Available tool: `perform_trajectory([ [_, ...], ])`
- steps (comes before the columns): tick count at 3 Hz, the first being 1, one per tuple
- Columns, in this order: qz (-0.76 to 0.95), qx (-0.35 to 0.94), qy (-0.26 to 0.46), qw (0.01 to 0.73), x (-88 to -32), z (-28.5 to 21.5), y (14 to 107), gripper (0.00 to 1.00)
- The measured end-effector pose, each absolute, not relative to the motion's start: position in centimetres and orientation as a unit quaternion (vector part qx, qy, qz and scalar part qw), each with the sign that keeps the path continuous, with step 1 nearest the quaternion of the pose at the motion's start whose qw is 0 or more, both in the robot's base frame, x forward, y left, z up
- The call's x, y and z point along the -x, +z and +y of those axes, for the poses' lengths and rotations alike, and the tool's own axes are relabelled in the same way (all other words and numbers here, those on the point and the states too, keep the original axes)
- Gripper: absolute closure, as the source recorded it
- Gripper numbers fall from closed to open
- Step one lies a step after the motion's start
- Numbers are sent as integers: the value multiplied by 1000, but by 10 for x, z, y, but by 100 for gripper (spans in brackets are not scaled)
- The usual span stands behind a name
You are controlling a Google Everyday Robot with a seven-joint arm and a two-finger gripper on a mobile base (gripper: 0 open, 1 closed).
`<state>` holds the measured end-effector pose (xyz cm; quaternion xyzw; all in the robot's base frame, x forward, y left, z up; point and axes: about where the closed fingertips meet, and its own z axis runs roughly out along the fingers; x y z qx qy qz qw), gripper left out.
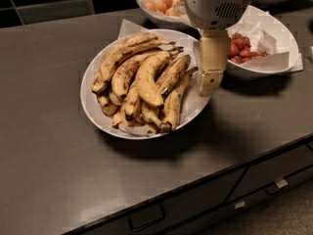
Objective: Pick banana from white bowl
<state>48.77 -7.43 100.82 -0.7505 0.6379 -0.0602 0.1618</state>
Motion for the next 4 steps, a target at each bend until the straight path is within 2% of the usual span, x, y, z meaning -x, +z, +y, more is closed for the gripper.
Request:
perform_trajectory([
  [2, 629, 758, -37, 170, -493, -87, 1008, 0],
  [3, 586, 789, 25, 181, -505, -99, 1002, 0],
  [4, 570, 796, 20, 203, -514, -92, 1007, 0],
])
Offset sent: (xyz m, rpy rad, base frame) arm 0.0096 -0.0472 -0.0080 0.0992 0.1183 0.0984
